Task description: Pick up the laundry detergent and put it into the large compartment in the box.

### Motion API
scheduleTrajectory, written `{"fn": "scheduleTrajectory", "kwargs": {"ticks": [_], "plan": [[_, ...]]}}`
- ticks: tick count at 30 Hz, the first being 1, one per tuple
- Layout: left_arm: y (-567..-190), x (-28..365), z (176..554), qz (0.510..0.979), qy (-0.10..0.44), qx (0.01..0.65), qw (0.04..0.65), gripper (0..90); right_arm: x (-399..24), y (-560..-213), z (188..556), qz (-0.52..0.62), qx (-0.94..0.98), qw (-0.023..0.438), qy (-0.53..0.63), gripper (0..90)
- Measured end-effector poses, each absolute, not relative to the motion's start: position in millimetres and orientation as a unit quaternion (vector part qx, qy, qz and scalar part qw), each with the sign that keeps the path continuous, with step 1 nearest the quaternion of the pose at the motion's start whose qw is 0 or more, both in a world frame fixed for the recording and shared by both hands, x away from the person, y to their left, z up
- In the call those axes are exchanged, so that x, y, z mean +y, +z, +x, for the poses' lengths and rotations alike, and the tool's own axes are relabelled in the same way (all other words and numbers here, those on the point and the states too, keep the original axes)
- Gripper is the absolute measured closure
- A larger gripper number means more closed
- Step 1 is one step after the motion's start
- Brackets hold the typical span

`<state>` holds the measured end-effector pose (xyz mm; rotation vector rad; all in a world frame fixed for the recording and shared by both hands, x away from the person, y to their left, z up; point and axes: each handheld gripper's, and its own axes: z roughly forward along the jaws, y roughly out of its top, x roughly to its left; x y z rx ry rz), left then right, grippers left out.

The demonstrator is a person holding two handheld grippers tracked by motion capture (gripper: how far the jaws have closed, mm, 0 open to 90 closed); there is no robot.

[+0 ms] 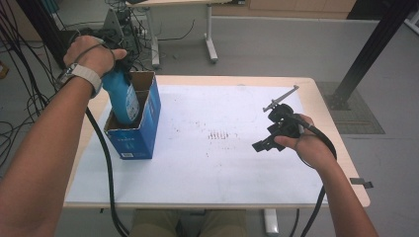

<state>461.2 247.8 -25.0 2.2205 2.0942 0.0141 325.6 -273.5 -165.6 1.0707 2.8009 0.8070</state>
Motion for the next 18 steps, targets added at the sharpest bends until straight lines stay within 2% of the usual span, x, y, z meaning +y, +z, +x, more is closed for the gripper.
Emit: {"fn": "scheduleTrajectory", "kwargs": {"ticks": [18], "plan": [[-47, 245, 460, 0.729, 0.014, 0.683, 0.045, 37.1, -277, -167, 323, 0.347, 0.900, 0.019, 0.262, 9.2]]}}
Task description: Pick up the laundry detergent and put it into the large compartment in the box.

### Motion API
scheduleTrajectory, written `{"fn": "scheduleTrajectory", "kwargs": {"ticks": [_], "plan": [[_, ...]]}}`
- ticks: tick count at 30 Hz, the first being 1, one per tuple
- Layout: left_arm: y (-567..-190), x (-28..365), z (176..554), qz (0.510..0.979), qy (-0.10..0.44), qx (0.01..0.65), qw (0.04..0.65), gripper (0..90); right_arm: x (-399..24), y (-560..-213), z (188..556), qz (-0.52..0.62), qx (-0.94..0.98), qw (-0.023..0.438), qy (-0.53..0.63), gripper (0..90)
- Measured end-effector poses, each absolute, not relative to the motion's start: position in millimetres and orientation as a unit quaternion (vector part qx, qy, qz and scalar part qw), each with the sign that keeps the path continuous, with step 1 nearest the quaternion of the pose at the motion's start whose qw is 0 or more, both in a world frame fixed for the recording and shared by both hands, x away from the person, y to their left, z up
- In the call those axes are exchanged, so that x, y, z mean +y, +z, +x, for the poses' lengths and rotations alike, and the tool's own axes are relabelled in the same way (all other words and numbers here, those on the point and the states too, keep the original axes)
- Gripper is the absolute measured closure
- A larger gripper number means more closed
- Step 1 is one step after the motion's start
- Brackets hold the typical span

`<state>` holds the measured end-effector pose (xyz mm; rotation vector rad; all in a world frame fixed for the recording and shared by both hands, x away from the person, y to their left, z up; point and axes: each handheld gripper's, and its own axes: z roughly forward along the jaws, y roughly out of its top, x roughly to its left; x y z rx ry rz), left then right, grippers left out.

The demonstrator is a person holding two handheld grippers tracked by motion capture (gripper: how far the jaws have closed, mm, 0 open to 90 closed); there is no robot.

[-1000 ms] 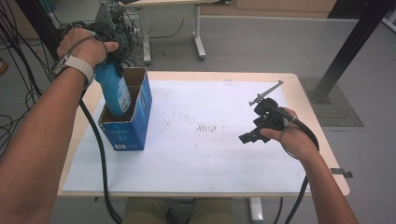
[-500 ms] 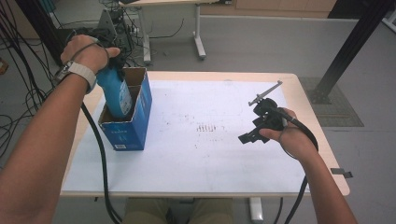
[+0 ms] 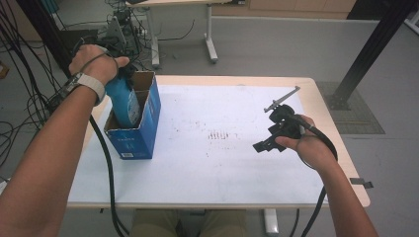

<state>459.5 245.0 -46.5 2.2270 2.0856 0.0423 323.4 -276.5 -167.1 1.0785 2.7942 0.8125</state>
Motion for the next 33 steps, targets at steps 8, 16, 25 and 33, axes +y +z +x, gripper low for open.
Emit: {"fn": "scheduleTrajectory", "kwargs": {"ticks": [8, 16, 25, 33], "plan": [[-56, 241, 459, 0.732, 0.020, 0.680, 0.042, 37.1, -277, -169, 323, 0.347, 0.900, 0.018, 0.262, 9.2], [-65, 241, 460, 0.733, 0.019, 0.679, 0.038, 37.0, -277, -169, 322, 0.351, 0.899, 0.018, 0.262, 9.2], [-74, 242, 460, 0.732, 0.019, 0.680, 0.042, 37.0, -277, -170, 324, 0.351, 0.899, 0.015, 0.261, 9.2], [-84, 242, 461, 0.734, 0.017, 0.678, 0.041, 37.1, -278, -172, 323, 0.351, 0.899, 0.016, 0.262, 9.2]]}}
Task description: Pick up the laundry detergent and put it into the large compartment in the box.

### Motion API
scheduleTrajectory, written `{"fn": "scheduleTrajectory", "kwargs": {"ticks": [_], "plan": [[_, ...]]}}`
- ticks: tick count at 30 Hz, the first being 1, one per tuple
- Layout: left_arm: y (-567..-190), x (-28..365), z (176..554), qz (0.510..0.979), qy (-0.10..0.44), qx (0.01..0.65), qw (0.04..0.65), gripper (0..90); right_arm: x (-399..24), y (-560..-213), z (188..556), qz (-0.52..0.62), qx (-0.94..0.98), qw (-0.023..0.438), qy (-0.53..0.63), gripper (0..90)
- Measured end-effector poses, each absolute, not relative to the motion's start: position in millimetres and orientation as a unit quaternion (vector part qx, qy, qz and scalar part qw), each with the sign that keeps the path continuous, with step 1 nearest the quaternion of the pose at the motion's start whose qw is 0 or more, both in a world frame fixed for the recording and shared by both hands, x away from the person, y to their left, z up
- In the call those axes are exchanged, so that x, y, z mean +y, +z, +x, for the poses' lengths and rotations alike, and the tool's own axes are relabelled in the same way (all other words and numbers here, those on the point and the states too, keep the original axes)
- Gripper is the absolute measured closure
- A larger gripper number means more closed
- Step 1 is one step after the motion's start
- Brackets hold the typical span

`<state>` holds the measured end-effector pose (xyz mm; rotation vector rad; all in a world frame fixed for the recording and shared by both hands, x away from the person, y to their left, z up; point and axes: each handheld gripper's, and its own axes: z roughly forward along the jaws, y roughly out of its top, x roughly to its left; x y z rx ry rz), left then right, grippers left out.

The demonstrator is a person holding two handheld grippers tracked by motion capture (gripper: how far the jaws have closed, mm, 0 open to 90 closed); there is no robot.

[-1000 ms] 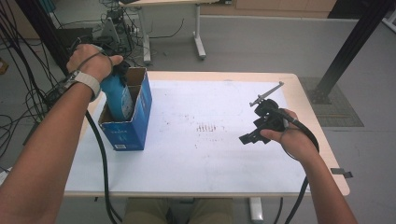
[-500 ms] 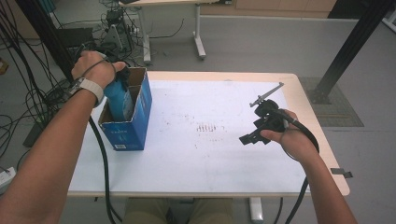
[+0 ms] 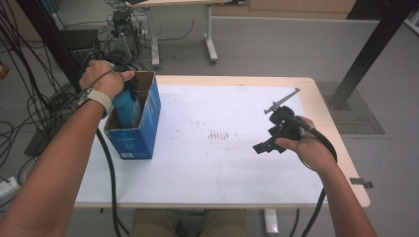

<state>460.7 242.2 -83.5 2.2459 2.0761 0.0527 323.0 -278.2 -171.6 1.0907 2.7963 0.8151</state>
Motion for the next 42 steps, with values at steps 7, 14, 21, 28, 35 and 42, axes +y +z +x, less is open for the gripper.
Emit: {"fn": "scheduleTrajectory", "kwargs": {"ticks": [7, 14, 21, 28, 35, 42], "plan": [[-93, 242, 461, 0.732, 0.018, 0.679, 0.041, 37.0, -278, -174, 324, 0.352, 0.898, 0.013, 0.262, 9.2], [-101, 240, 462, 0.735, 0.020, 0.677, 0.039, 37.0, -279, -174, 324, 0.353, 0.898, 0.013, 0.263, 9.2], [-108, 241, 461, 0.737, 0.021, 0.674, 0.041, 37.0, -280, -176, 324, 0.355, 0.897, 0.012, 0.262, 9.2], [-114, 240, 461, 0.738, 0.022, 0.674, 0.039, 37.0, -280, -175, 324, 0.355, 0.897, 0.012, 0.262, 9.2], [-119, 239, 460, 0.737, 0.025, 0.674, 0.041, 37.0, -280, -175, 324, 0.355, 0.898, 0.011, 0.261, 9.2], [-126, 239, 461, 0.739, 0.020, 0.673, 0.040, 37.0, -280, -176, 324, 0.355, 0.898, 0.011, 0.261, 9.3]]}}
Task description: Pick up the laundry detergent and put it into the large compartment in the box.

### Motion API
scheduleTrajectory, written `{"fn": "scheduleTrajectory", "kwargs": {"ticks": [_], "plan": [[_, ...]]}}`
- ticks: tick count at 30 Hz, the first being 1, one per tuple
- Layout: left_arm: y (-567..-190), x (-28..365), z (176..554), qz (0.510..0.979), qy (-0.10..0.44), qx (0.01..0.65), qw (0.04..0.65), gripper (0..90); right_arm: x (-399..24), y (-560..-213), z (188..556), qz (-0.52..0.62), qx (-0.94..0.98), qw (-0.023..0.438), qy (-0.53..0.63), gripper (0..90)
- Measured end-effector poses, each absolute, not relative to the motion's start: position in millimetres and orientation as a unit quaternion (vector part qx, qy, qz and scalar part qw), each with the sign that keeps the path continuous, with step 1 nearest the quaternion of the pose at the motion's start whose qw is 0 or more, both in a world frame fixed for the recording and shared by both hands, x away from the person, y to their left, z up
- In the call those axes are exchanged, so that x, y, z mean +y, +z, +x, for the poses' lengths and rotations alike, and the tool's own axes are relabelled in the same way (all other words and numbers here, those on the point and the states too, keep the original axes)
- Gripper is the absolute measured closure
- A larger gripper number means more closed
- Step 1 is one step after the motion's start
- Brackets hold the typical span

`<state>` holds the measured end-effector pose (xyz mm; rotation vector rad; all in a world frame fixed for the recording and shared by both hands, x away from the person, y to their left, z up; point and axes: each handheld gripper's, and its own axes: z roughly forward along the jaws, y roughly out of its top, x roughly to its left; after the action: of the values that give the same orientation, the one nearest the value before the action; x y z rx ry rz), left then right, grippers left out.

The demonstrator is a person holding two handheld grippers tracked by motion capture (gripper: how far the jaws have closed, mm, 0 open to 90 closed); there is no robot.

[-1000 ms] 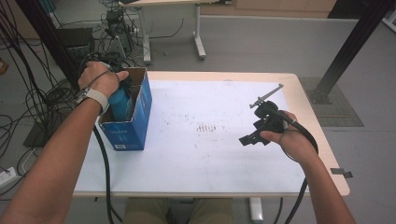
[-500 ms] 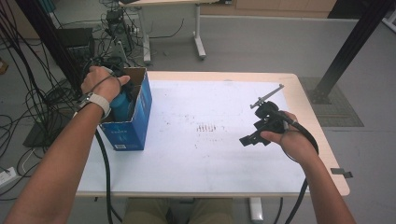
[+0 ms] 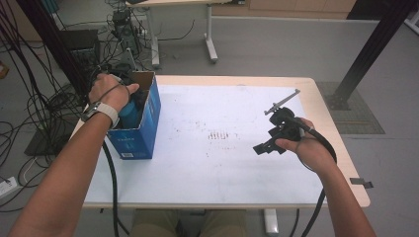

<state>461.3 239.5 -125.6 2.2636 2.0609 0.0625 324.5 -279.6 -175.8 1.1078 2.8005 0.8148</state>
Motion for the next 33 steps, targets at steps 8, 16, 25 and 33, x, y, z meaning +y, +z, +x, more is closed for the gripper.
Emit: {"fn": "scheduleTrajectory", "kwargs": {"ticks": [8, 16, 25, 33], "plan": [[-130, 238, 461, 0.740, 0.025, 0.671, 0.036, 37.0, -281, -176, 324, 0.357, 0.897, 0.012, 0.261, 9.2], [-133, 233, 460, 0.744, 0.033, 0.667, 0.032, 37.0, -280, -177, 323, 0.357, 0.896, 0.012, 0.263, 9.2], [-142, 232, 463, 0.746, 0.026, 0.665, 0.028, 37.0, -283, -176, 322, 0.360, 0.895, 0.012, 0.263, 9.2], [-146, 231, 464, 0.746, 0.024, 0.665, 0.027, 37.0, -284, -177, 322, 0.361, 0.895, 0.011, 0.263, 9.2]]}}
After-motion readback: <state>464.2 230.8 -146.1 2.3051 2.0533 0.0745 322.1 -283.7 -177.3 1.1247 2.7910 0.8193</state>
